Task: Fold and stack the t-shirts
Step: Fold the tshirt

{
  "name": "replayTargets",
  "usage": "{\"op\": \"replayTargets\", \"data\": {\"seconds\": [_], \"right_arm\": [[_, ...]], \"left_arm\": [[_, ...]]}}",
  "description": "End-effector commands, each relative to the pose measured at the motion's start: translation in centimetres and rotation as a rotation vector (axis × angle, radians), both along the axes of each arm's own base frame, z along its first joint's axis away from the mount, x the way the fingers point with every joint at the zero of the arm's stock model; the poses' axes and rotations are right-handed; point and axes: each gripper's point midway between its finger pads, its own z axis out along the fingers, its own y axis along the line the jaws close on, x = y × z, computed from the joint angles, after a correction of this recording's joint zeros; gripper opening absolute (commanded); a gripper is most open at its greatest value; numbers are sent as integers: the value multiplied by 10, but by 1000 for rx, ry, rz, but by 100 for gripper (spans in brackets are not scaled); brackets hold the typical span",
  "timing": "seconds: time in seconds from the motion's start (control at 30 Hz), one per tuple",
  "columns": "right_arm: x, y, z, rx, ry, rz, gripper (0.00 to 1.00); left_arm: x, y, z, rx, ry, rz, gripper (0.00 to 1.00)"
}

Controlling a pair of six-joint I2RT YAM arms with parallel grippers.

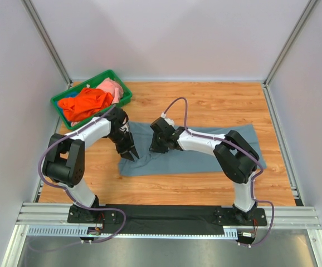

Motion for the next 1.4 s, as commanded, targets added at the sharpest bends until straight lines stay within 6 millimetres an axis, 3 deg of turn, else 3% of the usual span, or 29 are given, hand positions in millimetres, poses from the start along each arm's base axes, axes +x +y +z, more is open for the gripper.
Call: {"op": "replayTargets", "data": {"seconds": [0.0,0.17,0.43,0.6,0.8,0.9,1.07,1.37], "right_arm": [[17,9,13,10,-54,16,27],[19,7,16,-7,-54,29,26],[18,4,9,-35,-36,36,25],[27,-23,42,-42,-40,-19,27],[24,-55,72,-42,-76,-56,33],[20,-76,78,-43,-80,-102,33],[20,-102,86,-16,-93,-165,34],[22,-127,95,-7,-110,-202,35]], "left_arm": [[0,-10,6,-54,-16,19,36],[-2,-11,-8,-46,44,3,33],[4,-38,15,-172,-73,-63,34],[-11,-49,11,-175,-35,-91,34],[-3,-66,20,-165,-147,-250,41],[6,-76,25,-108,-226,-372,43],[8,-77,13,-10,-269,-466,45],[13,-83,-9,92,-312,-610,47]]}}
